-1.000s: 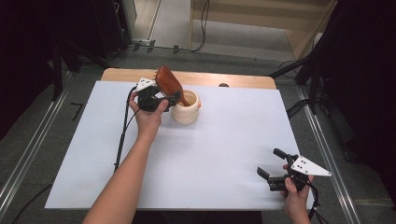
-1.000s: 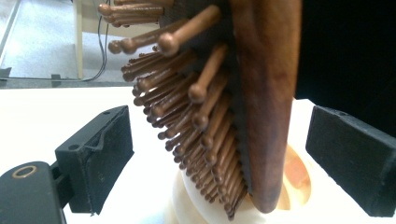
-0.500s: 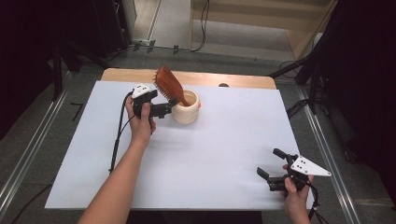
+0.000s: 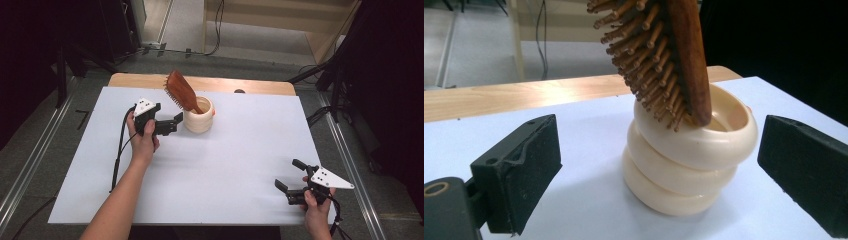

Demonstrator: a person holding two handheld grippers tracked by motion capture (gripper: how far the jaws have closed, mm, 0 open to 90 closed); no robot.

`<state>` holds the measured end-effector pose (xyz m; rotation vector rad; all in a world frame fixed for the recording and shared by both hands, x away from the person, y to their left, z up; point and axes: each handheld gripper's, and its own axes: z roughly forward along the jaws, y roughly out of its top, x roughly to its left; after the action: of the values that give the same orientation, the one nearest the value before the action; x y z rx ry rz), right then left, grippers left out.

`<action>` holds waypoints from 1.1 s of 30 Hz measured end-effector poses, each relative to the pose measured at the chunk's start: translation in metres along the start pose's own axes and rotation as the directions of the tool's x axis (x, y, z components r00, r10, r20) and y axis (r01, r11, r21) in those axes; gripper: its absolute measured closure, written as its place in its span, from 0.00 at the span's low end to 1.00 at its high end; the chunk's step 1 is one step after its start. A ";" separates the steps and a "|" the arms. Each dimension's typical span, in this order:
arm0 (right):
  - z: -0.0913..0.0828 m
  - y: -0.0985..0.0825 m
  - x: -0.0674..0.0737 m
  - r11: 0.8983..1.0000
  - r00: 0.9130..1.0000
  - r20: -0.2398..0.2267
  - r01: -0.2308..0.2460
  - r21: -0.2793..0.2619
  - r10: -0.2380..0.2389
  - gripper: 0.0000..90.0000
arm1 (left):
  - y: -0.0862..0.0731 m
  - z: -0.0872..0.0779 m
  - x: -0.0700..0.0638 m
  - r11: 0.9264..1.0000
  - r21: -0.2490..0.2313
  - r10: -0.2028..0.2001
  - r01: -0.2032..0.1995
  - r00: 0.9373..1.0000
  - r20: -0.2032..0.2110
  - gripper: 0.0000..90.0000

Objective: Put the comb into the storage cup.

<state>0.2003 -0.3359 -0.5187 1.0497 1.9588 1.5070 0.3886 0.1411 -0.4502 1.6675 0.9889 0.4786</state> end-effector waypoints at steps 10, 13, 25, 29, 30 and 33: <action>0.000 0.000 0.000 1.000 1.000 0.001 0.002 0.002 -0.002 0.00 | -0.009 -0.016 -0.002 1.000 -0.016 0.014 -0.014 1.000 -0.004 0.00; 0.000 0.000 0.000 1.000 1.000 0.002 0.002 0.002 -0.002 0.00 | -0.011 -0.020 -0.003 1.000 -0.017 0.017 -0.017 1.000 -0.002 0.00; 0.001 0.000 0.001 1.000 1.000 0.005 0.008 0.003 -0.008 0.00 | -0.028 -0.041 -0.002 0.999 -0.013 0.029 -0.029 1.000 0.005 0.00; 0.001 0.000 0.001 1.000 1.000 0.005 0.008 0.004 -0.008 0.00 | -0.033 -0.048 -0.001 0.999 -0.008 0.031 -0.031 0.999 0.004 0.00; 0.001 0.000 0.001 1.000 1.000 0.005 0.008 0.004 -0.008 0.00 | -0.033 -0.050 0.000 0.999 -0.010 0.036 -0.036 0.999 -0.001 0.00; 0.001 0.000 0.001 1.000 1.000 0.006 0.008 0.006 -0.008 0.00 | -0.036 -0.056 0.000 0.999 -0.014 0.034 -0.034 0.999 0.000 0.00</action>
<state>0.2005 -0.3344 -0.5187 1.0464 1.9621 1.4938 0.3342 0.1771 -0.4653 1.6745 0.9567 0.5072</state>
